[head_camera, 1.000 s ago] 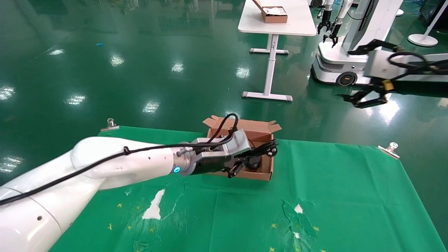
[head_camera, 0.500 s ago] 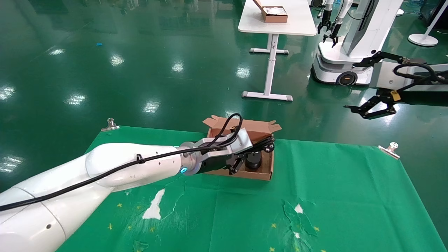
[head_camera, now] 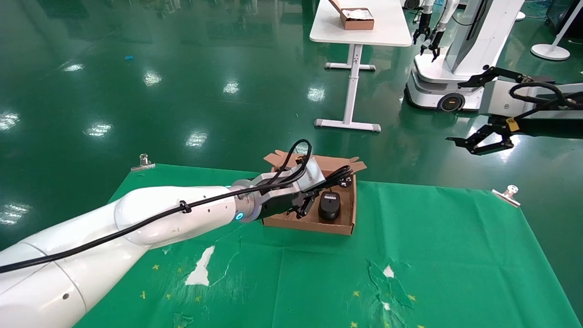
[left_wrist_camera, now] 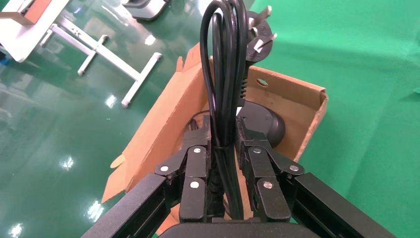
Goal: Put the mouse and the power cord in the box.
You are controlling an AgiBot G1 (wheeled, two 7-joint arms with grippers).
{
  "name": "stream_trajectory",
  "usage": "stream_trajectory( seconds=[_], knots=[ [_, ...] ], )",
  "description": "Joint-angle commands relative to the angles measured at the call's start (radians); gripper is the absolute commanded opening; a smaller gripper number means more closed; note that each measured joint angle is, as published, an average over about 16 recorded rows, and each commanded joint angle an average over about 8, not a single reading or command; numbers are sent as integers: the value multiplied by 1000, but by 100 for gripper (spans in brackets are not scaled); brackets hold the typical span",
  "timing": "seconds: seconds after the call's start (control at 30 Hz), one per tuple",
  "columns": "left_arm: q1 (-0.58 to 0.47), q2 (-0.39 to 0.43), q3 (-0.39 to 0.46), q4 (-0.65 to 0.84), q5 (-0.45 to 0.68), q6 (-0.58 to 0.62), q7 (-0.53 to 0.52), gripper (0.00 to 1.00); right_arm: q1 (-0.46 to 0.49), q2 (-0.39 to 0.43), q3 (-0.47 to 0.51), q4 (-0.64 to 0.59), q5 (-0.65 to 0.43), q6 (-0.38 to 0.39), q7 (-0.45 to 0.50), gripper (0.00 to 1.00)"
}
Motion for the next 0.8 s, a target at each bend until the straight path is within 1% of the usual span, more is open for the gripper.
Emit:
stream_trajectory(
  seconds=[0.03, 0.43, 0.57, 0.8],
  knots=[
    [0, 0, -1, 1, 0, 2, 1, 100, 0, 0, 0, 0, 0, 1, 0, 100],
    [9, -11, -26, -9, -4, 30, 4, 100, -6, 1, 3, 7, 5, 0, 6, 100],
    [35, -46, -74, -41, -25, 77, 1, 100, -41, 13, 18, 53, 30, -11, 43, 100],
    [101, -134, -198, -121, -80, 198, -8, 100, -151, 51, 64, 197, 108, -49, 161, 100]
  ],
)
